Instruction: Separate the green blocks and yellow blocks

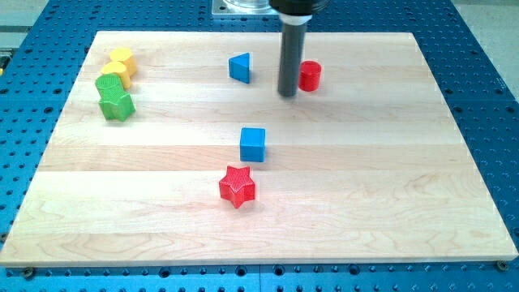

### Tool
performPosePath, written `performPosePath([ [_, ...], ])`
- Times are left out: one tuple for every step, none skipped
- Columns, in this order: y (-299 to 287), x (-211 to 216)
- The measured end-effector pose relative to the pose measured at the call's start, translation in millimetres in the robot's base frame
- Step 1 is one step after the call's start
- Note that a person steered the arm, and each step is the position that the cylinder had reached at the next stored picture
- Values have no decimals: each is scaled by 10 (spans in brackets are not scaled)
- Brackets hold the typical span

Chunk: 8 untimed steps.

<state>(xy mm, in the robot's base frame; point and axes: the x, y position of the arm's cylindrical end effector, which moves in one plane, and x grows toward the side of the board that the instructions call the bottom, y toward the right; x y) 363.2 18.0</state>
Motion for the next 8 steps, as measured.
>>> performPosePath([
  [-1009,128],
  [-1415,-320],
  [-1426,-1274],
  [-1926,-1709],
  [-3022,-1566],
  [-3071,-1033],
  [-2942,-819],
  [-2270,-793],
])
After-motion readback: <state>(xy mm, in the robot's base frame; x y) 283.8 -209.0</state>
